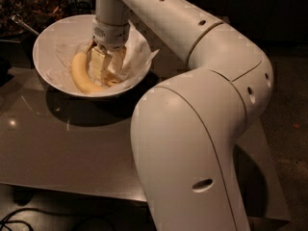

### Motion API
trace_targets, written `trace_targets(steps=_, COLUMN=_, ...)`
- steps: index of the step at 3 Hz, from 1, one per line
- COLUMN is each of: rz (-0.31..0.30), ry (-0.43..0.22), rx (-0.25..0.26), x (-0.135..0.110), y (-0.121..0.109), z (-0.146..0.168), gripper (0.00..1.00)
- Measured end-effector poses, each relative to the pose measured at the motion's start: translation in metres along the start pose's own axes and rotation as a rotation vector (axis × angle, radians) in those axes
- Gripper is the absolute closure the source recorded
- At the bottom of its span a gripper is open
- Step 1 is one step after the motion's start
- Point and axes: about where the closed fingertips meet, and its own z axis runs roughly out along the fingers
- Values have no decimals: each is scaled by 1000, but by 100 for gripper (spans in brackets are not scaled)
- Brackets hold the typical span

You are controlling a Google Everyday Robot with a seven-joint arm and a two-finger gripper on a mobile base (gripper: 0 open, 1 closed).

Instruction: Pick banana from white bowl

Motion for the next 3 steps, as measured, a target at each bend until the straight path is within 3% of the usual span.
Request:
trace_targets(steps=2, rz=-4, ry=22, rx=-7, x=-1, y=-3, z=14, gripper=44)
trace_targets(steps=3, rz=-4, ry=22, rx=-7, x=-1, y=-3, z=14, gripper=64)
